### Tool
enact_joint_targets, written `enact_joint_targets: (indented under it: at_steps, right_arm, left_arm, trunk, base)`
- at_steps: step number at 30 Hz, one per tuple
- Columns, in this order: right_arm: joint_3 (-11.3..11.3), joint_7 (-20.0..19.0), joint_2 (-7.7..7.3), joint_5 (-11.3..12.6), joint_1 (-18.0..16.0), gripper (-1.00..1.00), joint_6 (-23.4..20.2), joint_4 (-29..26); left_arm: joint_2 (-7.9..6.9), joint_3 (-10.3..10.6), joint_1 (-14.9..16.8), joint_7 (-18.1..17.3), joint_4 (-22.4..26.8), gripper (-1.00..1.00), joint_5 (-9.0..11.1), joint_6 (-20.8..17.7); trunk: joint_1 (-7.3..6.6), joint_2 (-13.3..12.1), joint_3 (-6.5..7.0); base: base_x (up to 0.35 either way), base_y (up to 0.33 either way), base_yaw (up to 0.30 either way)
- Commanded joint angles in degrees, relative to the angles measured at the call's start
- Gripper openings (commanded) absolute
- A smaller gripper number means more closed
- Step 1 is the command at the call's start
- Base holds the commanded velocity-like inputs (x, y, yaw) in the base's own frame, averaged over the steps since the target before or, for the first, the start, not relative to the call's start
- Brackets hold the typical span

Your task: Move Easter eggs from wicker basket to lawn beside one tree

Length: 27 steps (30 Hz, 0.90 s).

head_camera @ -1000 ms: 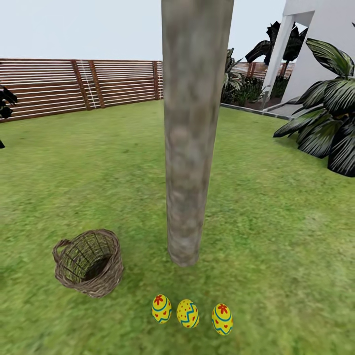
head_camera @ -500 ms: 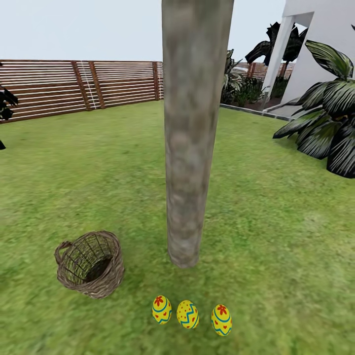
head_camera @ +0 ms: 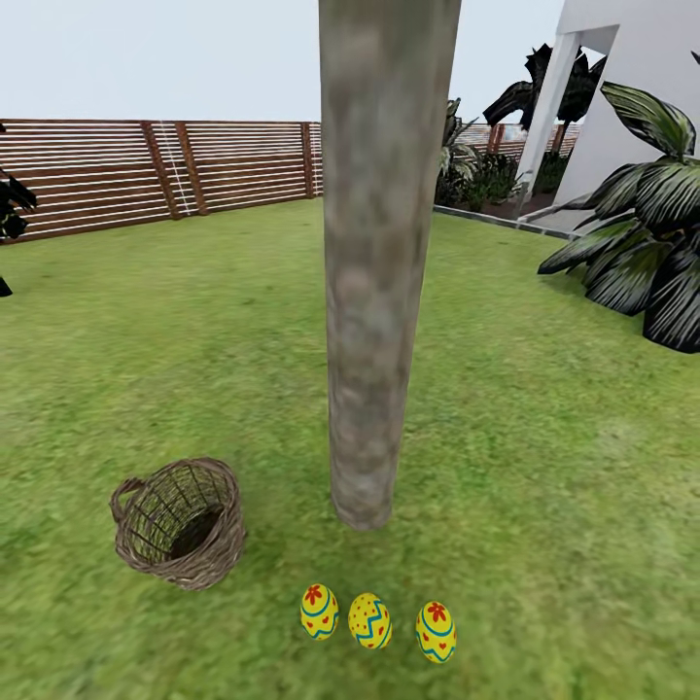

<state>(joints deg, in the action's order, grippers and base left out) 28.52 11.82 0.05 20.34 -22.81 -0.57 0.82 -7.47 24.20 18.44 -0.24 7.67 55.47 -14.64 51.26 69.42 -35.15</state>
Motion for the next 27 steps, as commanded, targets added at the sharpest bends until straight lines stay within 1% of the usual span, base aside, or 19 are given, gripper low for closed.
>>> enact_joint_targets:
  at_steps: [1, 18, 21, 27]
  right_arm:
    - [0.5, 0.1, 0.03, 0.4, 0.0, 1.0, -0.1, 0.1]
    - [0.5, 0.1, 0.03, 0.4, 0.0, 1.0, -0.1, 0.1]
    - [0.5, 0.1, 0.02, 0.4, 0.0, 1.0, 0.0, 0.1]
    - [0.5, 0.1, 0.03, 0.4, 0.0, 1.0, -0.1, 0.1]
  left_arm:
    - [-0.05, 0.2, 0.0, 0.0, 0.1, 1.0, 0.3, -0.2]
    - [0.03, 0.2, 0.0, 0.0, 0.1, 1.0, 0.5, -0.2]
    - [-0.17, 0.2, 0.0, 0.0, 0.0, 1.0, 0.5, -0.2]
    - [-0.12, 0.2, 0.0, -0.1, -1.5, 1.0, 0.4, -0.2]
  trunk:
    - [0.0, 0.0, -0.04]
    - [0.0, 0.0, -0.04]
    - [0.0, 0.0, -0.04]
    - [0.0, 0.0, -0.04]
  base:
    - [0.0, 0.0, 0.0]
    - [0.0, 0.0, 0.0]
    - [0.0, 0.0, 0.0]
    - [0.0, 0.0, 0.0]
